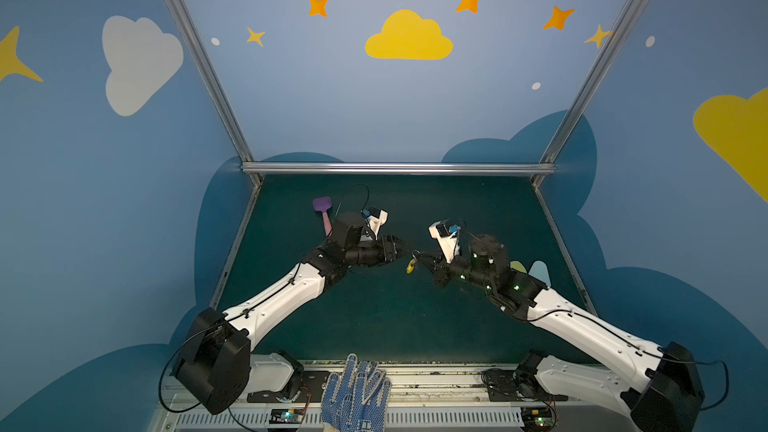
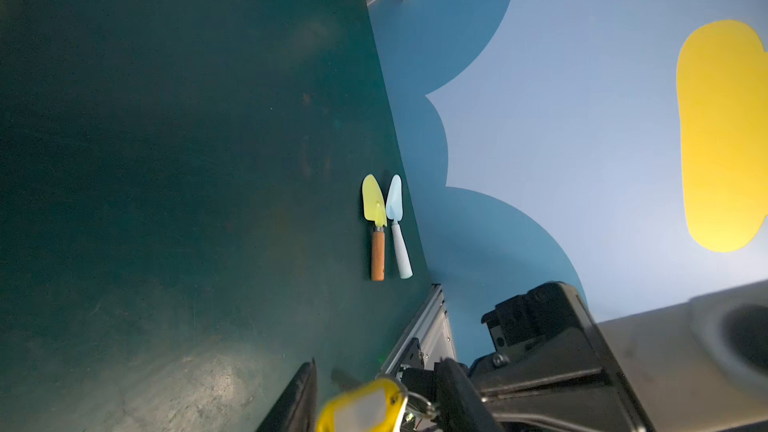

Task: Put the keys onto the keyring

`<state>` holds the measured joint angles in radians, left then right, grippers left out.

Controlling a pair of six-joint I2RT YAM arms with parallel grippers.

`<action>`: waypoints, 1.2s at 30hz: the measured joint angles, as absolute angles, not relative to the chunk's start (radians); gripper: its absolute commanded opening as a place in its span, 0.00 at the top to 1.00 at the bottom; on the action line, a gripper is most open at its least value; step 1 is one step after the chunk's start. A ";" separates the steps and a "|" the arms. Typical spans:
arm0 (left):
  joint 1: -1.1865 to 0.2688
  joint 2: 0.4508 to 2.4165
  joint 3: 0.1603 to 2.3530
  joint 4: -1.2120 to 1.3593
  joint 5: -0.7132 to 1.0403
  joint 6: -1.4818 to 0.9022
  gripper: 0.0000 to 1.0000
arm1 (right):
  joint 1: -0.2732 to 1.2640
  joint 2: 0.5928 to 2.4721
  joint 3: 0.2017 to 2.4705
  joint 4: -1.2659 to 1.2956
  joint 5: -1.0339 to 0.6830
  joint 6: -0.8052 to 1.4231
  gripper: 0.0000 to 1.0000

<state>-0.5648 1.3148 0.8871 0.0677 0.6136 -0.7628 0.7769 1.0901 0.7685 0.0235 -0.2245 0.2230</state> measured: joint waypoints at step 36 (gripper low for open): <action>-0.498 1.174 0.763 0.108 0.700 -0.731 0.60 | 0.582 1.380 0.975 -0.204 -0.844 0.308 1.00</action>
